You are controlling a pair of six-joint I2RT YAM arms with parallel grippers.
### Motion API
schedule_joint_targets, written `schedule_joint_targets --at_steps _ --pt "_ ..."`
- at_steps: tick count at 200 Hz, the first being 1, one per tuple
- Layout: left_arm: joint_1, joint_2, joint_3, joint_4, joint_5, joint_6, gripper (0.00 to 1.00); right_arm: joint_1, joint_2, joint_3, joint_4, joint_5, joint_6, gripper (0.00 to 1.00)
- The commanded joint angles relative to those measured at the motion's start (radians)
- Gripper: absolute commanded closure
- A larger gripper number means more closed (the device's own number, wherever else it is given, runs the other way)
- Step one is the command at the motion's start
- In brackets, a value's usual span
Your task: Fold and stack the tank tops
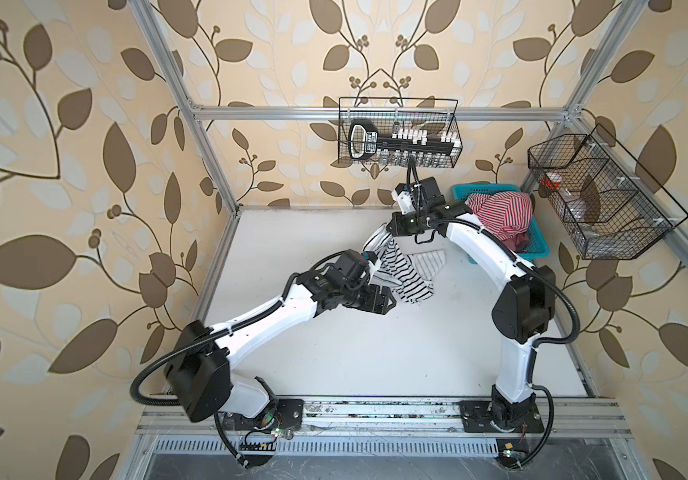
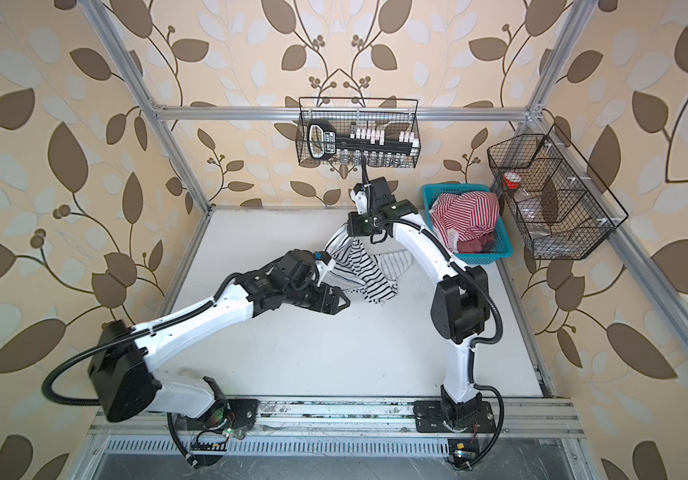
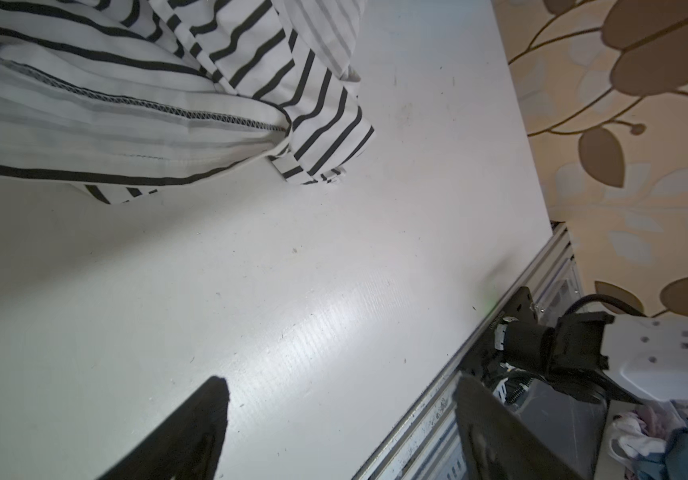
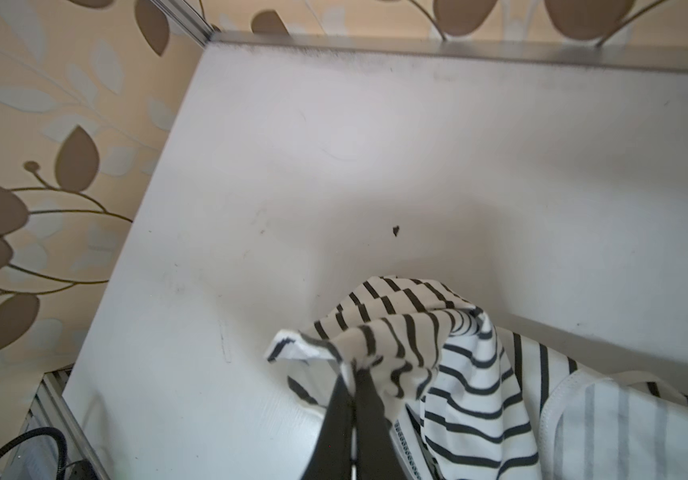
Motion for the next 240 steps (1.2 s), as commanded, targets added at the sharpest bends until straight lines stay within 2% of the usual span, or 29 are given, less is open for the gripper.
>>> schedule_joint_targets --at_steps 1,25,59,89,135,175,240 --pt "-0.033 0.094 0.079 -0.020 -0.080 -0.059 0.13 -0.022 0.006 0.007 0.048 -0.031 0.045 1.00" --pt "-0.043 0.210 0.151 -0.017 -0.111 -0.124 0.16 -0.034 0.014 0.004 0.056 -0.033 0.050 1.00" --pt "-0.046 0.349 0.274 -0.038 -0.149 -0.213 0.30 -0.047 0.003 -0.036 0.069 -0.035 0.042 1.00" --pt "-0.046 0.424 0.366 -0.046 -0.201 -0.286 0.35 -0.059 -0.021 -0.094 0.103 -0.043 0.048 1.00" --pt "-0.046 0.573 0.535 -0.174 -0.234 -0.358 0.49 -0.081 -0.032 -0.134 0.123 -0.054 0.050 1.00" --pt "-0.046 0.648 0.626 -0.243 -0.283 -0.377 0.52 -0.091 -0.033 -0.147 0.134 -0.065 0.049 1.00" --pt "-0.030 0.699 0.678 -0.292 -0.359 -0.387 0.54 -0.100 -0.036 -0.174 0.138 -0.074 0.042 1.00"
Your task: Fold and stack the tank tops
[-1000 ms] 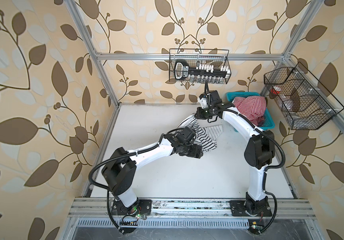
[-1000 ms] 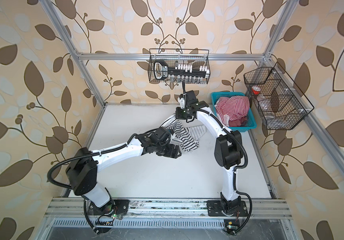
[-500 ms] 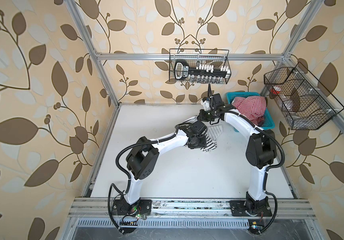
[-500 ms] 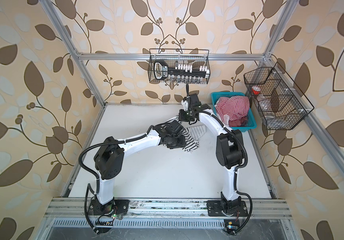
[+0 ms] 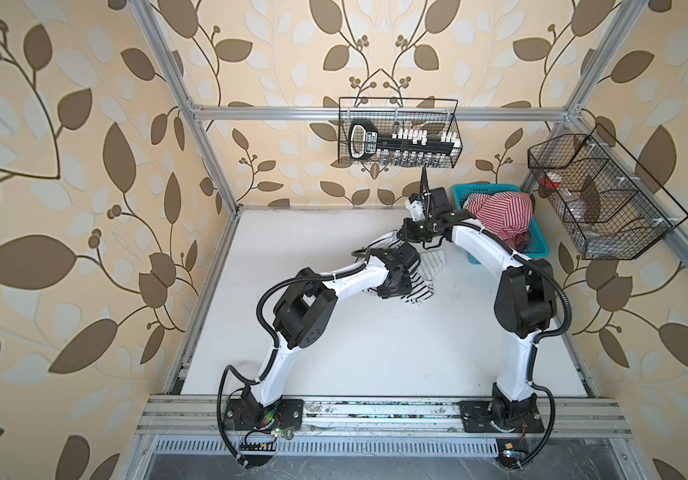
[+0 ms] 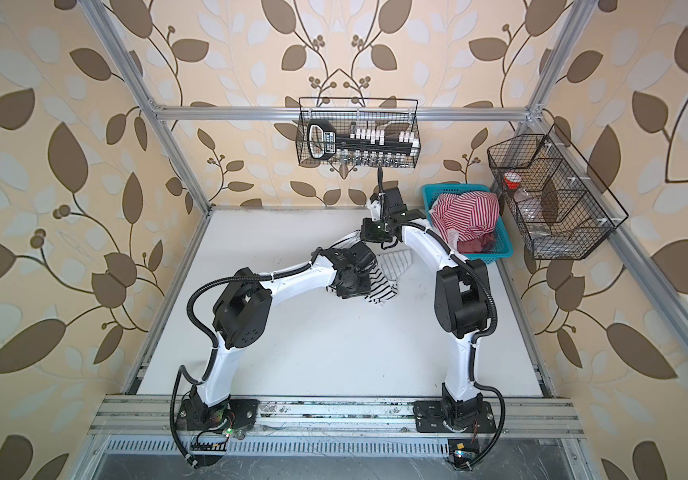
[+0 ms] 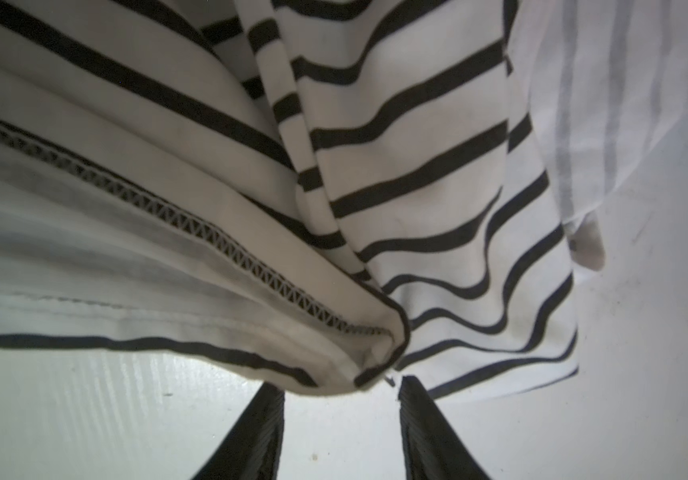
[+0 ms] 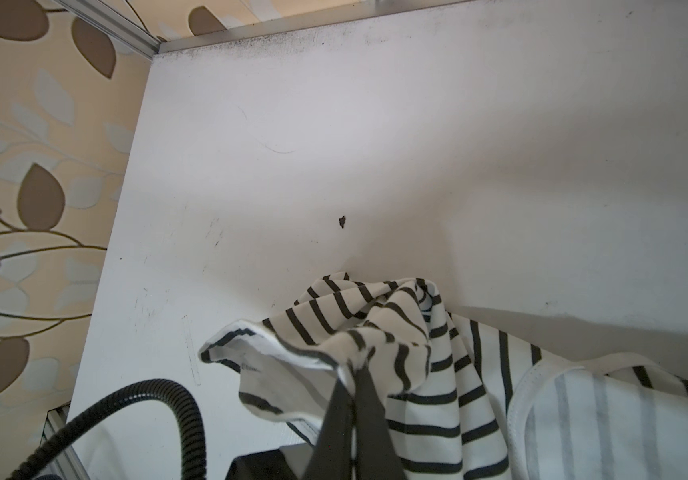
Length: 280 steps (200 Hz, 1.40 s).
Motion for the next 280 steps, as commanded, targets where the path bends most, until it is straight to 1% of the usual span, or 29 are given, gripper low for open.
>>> schedule_joint_targets --at_steps 1,21,40,70,86,102,117,127,141,164,173,191,203,225,243,260,280 --pt "0.012 0.013 0.055 -0.048 -0.063 -0.018 0.54 -0.006 -0.039 -0.022 0.004 -0.021 -0.002 1.00" --pt "0.018 0.012 0.056 -0.043 -0.081 -0.021 0.58 -0.008 -0.040 -0.031 0.006 -0.023 -0.006 1.00" --pt "0.022 0.019 0.067 -0.043 -0.082 -0.016 0.65 -0.011 -0.039 -0.037 0.008 -0.028 -0.008 1.00" --pt "0.023 0.058 0.087 -0.060 -0.060 -0.008 0.68 -0.017 -0.045 -0.047 0.010 -0.035 -0.008 1.00" --pt "0.023 0.069 0.086 -0.059 -0.057 -0.010 0.75 -0.022 -0.048 -0.052 0.009 -0.036 -0.009 1.00" --pt "0.024 0.070 0.086 -0.059 -0.055 -0.009 0.85 -0.025 -0.055 -0.056 0.009 -0.036 -0.011 1.00" --pt "0.025 0.055 0.083 -0.064 -0.056 -0.003 0.93 -0.029 -0.060 -0.059 0.009 -0.036 -0.013 1.00" --pt "0.026 0.034 0.074 -0.065 -0.063 0.004 1.00 -0.032 -0.065 -0.058 0.007 -0.036 -0.014 1.00" --pt "0.026 -0.010 0.058 -0.070 -0.070 0.028 1.00 -0.038 -0.074 -0.056 0.000 -0.037 -0.020 1.00" --pt "0.026 -0.135 0.007 -0.094 -0.111 0.115 1.00 -0.057 -0.112 -0.055 -0.008 -0.039 -0.029 1.00" --pt "0.027 -0.197 -0.020 -0.103 -0.149 0.162 1.00 -0.070 -0.136 -0.059 -0.008 -0.049 -0.032 1.00" --pt "0.039 -0.320 -0.054 -0.158 -0.247 0.261 1.00 -0.092 -0.206 -0.069 0.010 -0.109 -0.029 1.00" --pt "0.060 -0.409 -0.085 -0.170 -0.279 0.323 1.00 -0.102 -0.263 -0.076 0.021 -0.119 -0.029 1.00" --pt "0.123 -0.578 -0.147 -0.151 -0.289 0.403 1.00 -0.116 -0.365 -0.075 0.031 -0.115 -0.025 1.00" --pt "0.167 -0.732 -0.189 -0.099 -0.299 0.472 1.00 -0.128 -0.438 -0.067 0.032 -0.115 -0.026 1.00" --pt "0.180 -0.860 -0.213 -0.035 -0.322 0.551 1.00 -0.140 -0.501 -0.059 0.034 -0.114 -0.025 1.00" --pt "0.184 -0.941 -0.167 -0.025 -0.351 0.623 1.00 -0.154 -0.569 -0.043 0.023 -0.111 -0.034 1.00"
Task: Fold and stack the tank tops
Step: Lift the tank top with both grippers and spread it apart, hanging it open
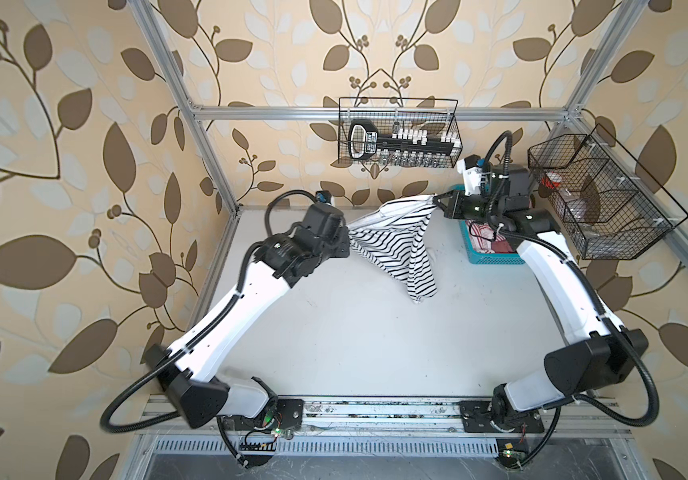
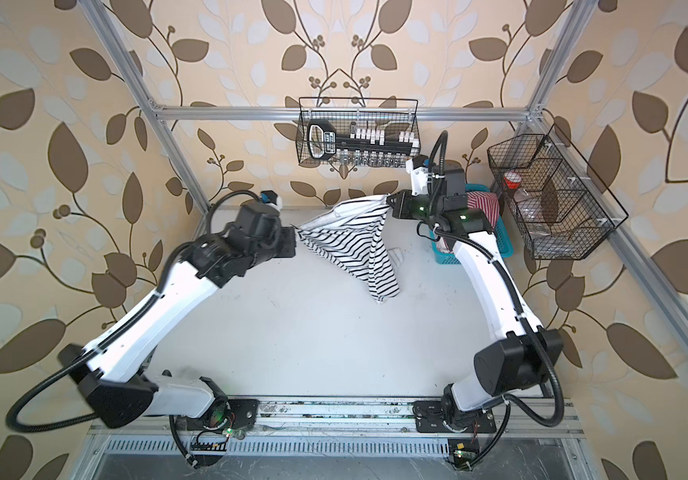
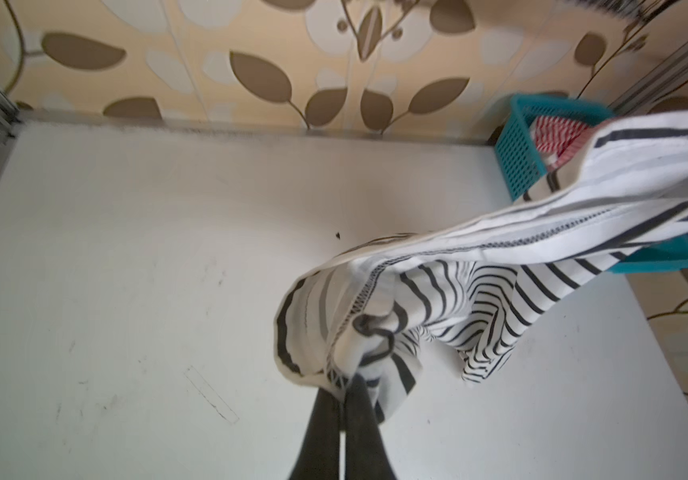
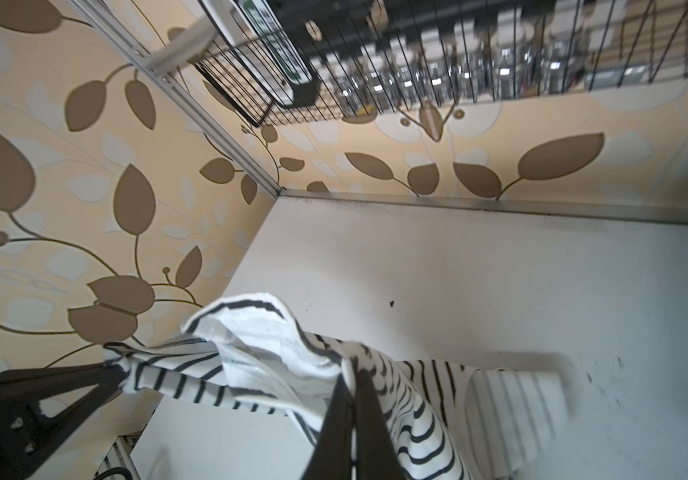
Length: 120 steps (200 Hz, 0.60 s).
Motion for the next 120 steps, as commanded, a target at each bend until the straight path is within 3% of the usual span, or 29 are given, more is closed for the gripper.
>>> schedule_joint_targets --at_steps 1,21,48,120 --pt "-0.009 -0.081 0.029 0.048 -0.067 0.154 1.00 -0.015 -0.056 0.028 -0.002 -0.010 -0.022 1.00" --pt "-0.010 -0.133 0.076 0.071 -0.060 0.213 1.00 -0.020 -0.126 0.033 -0.006 0.002 -0.039 1.00" --pt "-0.010 -0.204 0.094 0.118 0.035 0.287 1.00 -0.028 -0.207 0.041 -0.024 0.022 -0.071 1.00" --pt "-0.010 -0.431 0.059 0.137 0.212 0.334 1.00 -0.035 -0.363 0.053 -0.069 -0.029 -0.080 1.00"
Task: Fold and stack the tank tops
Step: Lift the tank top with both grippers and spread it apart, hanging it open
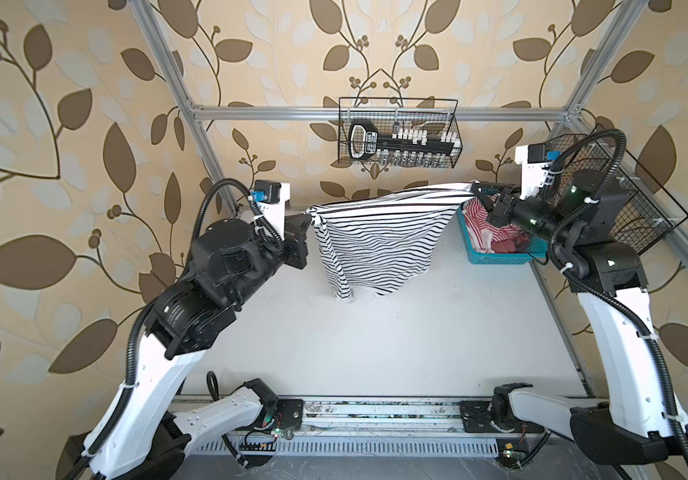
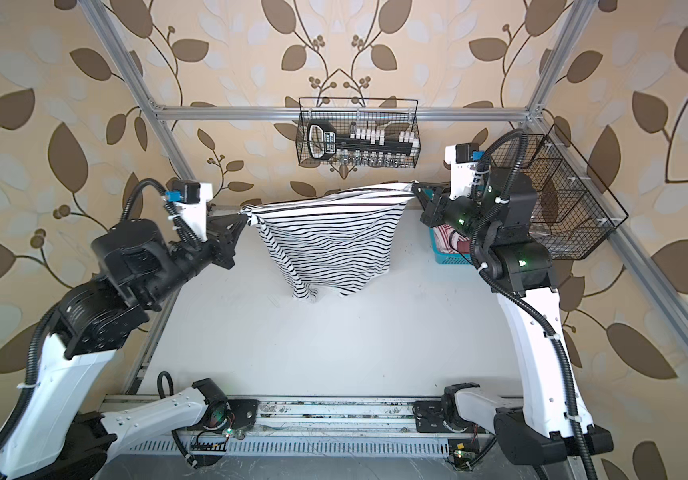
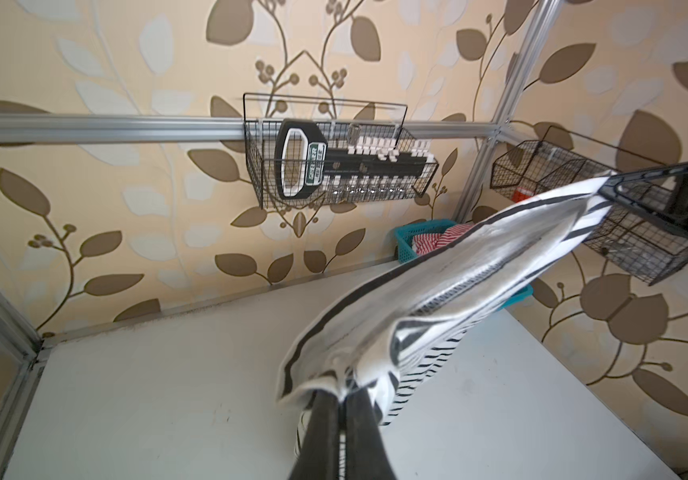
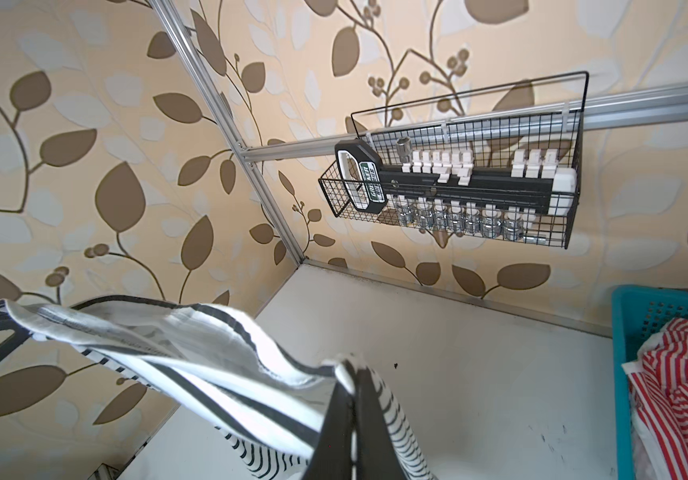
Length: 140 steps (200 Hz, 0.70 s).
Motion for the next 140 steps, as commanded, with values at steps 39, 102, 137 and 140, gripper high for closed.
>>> schedule_joint_targets --at_steps 39,102,137,140 --pt "-0.004 -0.171 -0.014 0.120 0.249 0.036 1.00 -0.003 -0.120 0.062 -0.043 -0.046 -0.012 1.00" --pt "-0.004 -0.165 -0.108 0.154 0.352 0.038 1.00 -0.003 -0.182 0.039 -0.074 -0.065 0.015 1.00" --pt "-0.005 -0.068 -0.238 0.207 0.183 0.040 1.00 -0.004 -0.106 -0.074 -0.085 -0.023 0.020 1.00" --pt "-0.005 -0.054 -0.247 0.213 0.169 0.040 1.00 -0.004 -0.096 -0.089 -0.081 -0.022 0.022 1.00"
